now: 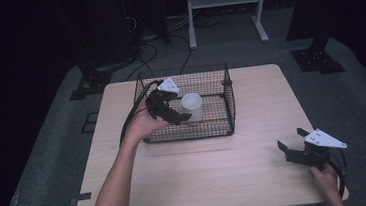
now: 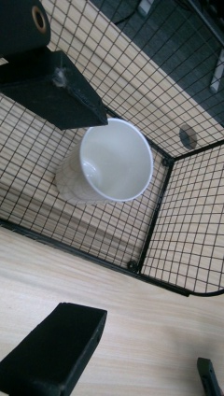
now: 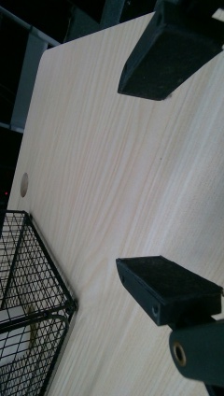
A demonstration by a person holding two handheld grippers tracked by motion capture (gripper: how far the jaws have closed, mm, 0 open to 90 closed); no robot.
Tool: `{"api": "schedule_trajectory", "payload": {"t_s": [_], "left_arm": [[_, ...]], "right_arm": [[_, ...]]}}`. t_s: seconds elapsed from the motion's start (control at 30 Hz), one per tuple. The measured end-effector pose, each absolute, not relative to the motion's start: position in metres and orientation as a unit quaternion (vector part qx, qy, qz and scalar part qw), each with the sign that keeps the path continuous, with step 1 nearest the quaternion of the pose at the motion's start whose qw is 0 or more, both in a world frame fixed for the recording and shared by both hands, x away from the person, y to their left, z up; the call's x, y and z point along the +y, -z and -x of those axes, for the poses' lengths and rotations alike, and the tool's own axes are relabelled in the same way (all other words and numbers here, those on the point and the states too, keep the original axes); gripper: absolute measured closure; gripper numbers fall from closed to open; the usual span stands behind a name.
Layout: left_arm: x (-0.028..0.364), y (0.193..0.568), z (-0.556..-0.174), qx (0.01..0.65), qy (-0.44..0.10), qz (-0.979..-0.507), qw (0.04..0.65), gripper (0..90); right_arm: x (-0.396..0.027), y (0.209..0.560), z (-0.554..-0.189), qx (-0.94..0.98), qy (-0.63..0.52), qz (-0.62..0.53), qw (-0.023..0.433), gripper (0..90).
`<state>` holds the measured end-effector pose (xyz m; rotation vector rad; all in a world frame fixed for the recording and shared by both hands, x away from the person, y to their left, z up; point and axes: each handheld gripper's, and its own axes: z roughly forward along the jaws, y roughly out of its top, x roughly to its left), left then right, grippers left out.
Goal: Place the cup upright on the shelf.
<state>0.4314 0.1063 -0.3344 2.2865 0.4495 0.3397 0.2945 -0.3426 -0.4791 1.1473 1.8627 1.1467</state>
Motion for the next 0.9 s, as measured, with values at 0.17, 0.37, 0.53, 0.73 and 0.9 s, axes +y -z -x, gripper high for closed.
{"api": "schedule_trajectory", "payload": {"t_s": [0.17,0.37,0.53,0.73,0.9], "left_arm": [[0.111,0.336,-0.424,0.176,-0.135,-0.895,0.386,6.6],[0.117,0.337,-0.415,0.178,-0.14,-0.893,0.39,6.6],[0.12,0.337,-0.408,0.177,-0.142,-0.892,0.392,6.6],[0.125,0.338,-0.398,0.173,-0.145,-0.889,0.398,6.6],[0.128,0.341,-0.391,0.174,-0.146,-0.889,0.397,6.6]], "right_arm": [[-0.343,0.479,-0.295,0.712,-0.438,-0.439,0.33,13.1],[-0.342,0.479,-0.295,0.713,-0.437,-0.438,0.331,13.1],[-0.342,0.479,-0.295,0.713,-0.437,-0.438,0.33,13.1],[-0.342,0.479,-0.295,0.713,-0.436,-0.438,0.331,13.1],[-0.342,0.479,-0.295,0.713,-0.436,-0.438,0.332,13.1]]}}
